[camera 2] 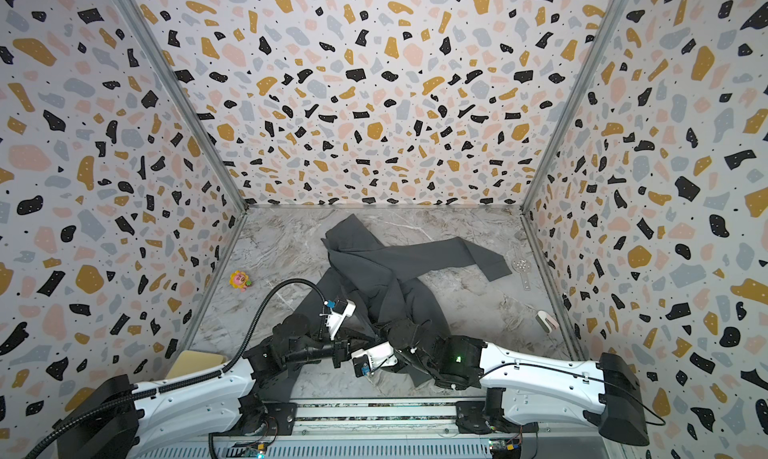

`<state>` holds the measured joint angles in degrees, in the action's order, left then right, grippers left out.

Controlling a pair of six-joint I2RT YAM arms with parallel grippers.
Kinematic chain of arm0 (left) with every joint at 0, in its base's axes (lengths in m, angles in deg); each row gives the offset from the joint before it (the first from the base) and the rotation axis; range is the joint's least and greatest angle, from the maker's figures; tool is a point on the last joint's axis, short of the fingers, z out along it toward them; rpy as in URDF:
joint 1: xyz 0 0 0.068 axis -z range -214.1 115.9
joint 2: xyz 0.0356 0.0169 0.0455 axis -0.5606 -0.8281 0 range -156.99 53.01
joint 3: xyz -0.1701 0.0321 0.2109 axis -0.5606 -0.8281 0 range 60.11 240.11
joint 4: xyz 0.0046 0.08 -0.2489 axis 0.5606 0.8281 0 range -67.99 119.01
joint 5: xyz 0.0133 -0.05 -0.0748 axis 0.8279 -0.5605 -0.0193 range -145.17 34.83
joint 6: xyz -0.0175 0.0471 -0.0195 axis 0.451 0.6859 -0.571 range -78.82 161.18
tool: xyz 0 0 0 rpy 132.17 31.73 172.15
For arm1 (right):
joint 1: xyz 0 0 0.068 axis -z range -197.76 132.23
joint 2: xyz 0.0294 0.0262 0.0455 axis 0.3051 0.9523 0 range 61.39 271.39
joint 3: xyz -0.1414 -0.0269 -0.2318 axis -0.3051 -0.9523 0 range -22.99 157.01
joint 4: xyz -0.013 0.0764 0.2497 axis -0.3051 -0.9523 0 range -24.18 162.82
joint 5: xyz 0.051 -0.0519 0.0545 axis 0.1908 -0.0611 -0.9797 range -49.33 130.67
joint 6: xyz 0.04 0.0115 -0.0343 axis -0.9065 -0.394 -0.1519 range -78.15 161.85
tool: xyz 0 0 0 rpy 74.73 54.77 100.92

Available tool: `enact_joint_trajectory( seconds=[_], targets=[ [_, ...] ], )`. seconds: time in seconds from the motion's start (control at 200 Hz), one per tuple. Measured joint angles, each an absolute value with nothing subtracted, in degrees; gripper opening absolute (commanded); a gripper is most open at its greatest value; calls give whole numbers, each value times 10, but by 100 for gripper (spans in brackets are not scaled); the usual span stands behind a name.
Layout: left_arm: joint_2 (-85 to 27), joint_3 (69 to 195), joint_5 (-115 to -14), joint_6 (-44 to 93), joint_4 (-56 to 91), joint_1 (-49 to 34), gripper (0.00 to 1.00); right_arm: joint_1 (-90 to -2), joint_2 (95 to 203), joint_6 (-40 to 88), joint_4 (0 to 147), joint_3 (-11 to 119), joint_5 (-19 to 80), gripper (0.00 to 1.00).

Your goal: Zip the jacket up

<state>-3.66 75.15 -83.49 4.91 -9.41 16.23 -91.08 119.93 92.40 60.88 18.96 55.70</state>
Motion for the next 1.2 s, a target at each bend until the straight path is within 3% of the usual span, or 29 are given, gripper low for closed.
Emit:
enact_joint_trajectory(
  seconds=[0.125,0.511,0.961,1.001,1.091,1.202],
  targets=[
    [-42,752,-837,49,-95,162,0,-911,1199,923,601,193,557,32],
    [-43,752,-838,45,-97,162,0,-903,1199,932,593,193,552,30],
    [-43,752,-838,45,-96,162,0,-876,1205,951,591,193,498,20],
    [-43,752,-838,45,-95,162,0,-875,1207,952,591,193,490,17],
    [-43,751,-839,45,-85,163,0,-872,1212,958,591,194,477,0],
    [-41,751,-838,45,-85,163,0,-866,1219,960,581,196,459,0]
  ],
)
